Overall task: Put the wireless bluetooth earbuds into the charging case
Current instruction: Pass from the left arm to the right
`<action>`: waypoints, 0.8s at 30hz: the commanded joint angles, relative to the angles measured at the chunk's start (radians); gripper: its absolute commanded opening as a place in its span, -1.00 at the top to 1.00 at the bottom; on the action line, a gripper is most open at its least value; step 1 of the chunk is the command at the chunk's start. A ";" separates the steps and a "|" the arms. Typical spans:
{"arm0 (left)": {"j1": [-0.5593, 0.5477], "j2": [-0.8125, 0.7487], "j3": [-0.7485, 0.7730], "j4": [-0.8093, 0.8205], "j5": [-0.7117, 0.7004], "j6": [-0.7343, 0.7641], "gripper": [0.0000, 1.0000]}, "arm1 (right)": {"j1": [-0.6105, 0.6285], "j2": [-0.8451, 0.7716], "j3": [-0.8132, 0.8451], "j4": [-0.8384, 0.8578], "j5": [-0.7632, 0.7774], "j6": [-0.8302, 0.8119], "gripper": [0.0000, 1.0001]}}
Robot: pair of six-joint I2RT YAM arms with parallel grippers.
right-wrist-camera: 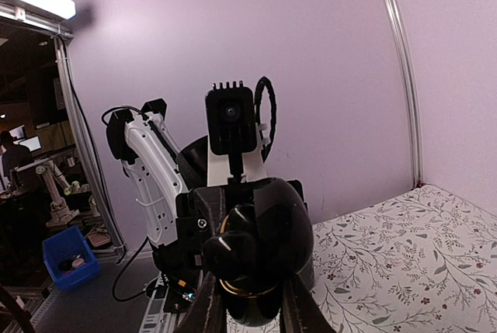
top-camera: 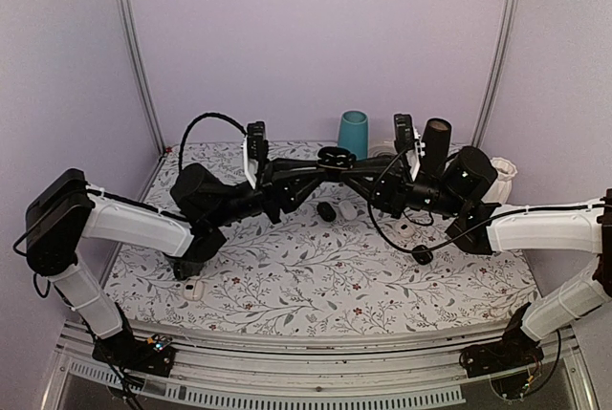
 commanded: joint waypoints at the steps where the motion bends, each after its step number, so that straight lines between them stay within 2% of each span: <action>1: -0.020 -0.026 0.027 -0.059 -0.004 0.024 1.00 | 0.021 -0.027 0.022 -0.017 -0.007 0.004 0.94; 7: -0.020 -0.062 0.012 -0.147 -0.005 0.066 0.54 | 0.020 -0.052 0.020 -0.022 0.000 0.023 0.94; 13: -0.020 -0.095 0.027 -0.289 0.024 0.131 0.23 | 0.020 -0.064 0.028 -0.060 -0.009 0.010 0.94; 16: -0.020 -0.105 0.038 -0.344 0.044 0.155 0.17 | 0.021 -0.072 0.029 -0.079 -0.010 -0.003 0.94; 24: -0.018 -0.121 0.047 -0.386 0.070 0.170 0.19 | 0.020 -0.083 0.044 -0.147 -0.015 -0.046 0.94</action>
